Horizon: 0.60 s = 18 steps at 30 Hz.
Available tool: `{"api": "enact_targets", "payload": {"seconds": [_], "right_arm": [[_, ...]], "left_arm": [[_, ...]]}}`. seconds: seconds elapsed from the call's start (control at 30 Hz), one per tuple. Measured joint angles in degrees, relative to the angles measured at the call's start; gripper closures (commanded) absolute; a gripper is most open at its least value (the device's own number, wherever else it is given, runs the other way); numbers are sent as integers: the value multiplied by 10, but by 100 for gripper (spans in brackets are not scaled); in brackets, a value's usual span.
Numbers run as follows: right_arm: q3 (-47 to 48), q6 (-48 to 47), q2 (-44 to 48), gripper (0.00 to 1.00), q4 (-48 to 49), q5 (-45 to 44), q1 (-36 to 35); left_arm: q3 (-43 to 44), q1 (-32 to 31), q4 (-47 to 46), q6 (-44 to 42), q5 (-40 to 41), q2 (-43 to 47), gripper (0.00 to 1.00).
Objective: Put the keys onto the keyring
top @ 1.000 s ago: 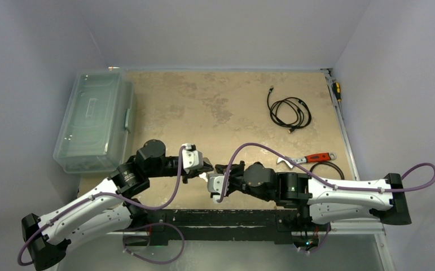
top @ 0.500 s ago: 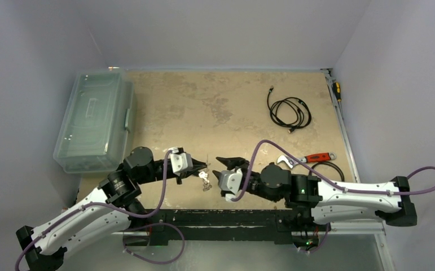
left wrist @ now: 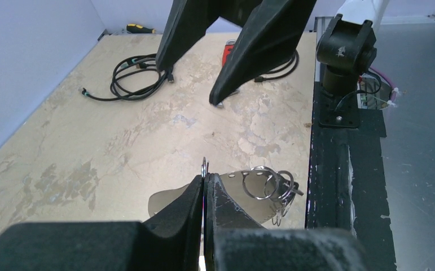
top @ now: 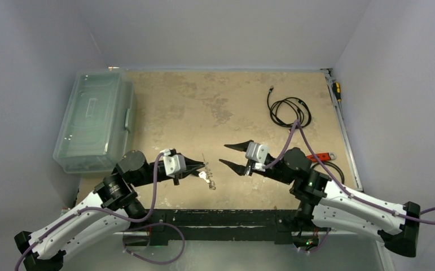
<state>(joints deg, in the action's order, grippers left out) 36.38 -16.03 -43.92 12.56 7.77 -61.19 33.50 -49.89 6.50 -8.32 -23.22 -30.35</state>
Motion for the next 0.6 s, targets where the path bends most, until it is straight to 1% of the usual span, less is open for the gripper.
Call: {"api": "enact_targets", "payload": {"seconds": [0.1,0.27,0.47,0.6], "right_arm": [[0,30,-30,51,12,84,32],[0,61,-59,52,37,185,48],[9,79,-87,55,71,242,51],[10,85,-103,57,91,252,51]], "left_arm": [[-5,0,0,3,-2,10,100],[-6,0,0,5,-4,24,100],[-6,1,0,8,-7,34,100],[-6,3,0,9,-8,37,100]]}}
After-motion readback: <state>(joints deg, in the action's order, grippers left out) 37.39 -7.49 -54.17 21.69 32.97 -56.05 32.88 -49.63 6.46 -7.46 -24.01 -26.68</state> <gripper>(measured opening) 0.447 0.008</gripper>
